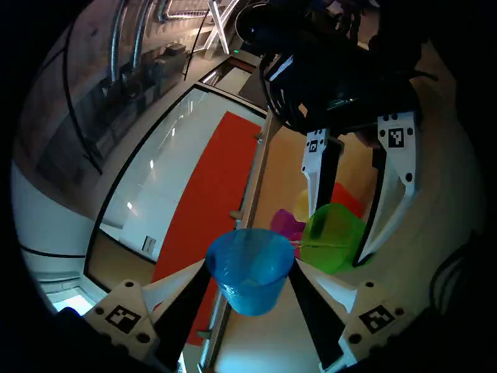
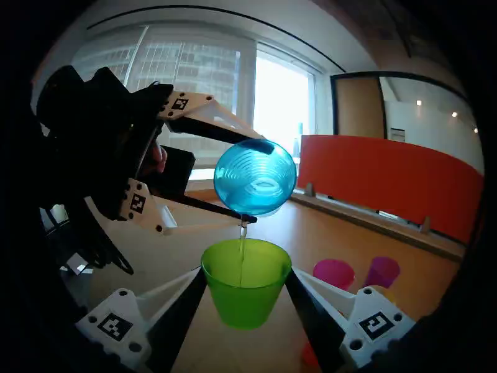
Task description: Pour water
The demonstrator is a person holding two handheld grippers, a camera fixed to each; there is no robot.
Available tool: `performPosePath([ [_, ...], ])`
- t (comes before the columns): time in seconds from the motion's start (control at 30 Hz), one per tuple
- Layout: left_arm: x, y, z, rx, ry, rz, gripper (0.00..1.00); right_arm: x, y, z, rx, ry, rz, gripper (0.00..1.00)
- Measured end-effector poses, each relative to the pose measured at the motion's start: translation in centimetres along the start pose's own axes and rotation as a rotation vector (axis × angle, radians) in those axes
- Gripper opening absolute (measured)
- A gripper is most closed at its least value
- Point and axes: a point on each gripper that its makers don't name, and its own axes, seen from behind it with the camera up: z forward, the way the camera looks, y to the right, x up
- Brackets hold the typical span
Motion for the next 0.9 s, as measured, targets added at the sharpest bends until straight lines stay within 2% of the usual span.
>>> performPosePath([
  [0.9, 0.07, 0.02, 0.13, 0.008, -0.003, 0.052, 0.86, 0.02, -0.19, 0.06, 0.004, 0.002, -0.005, 0.91],
])
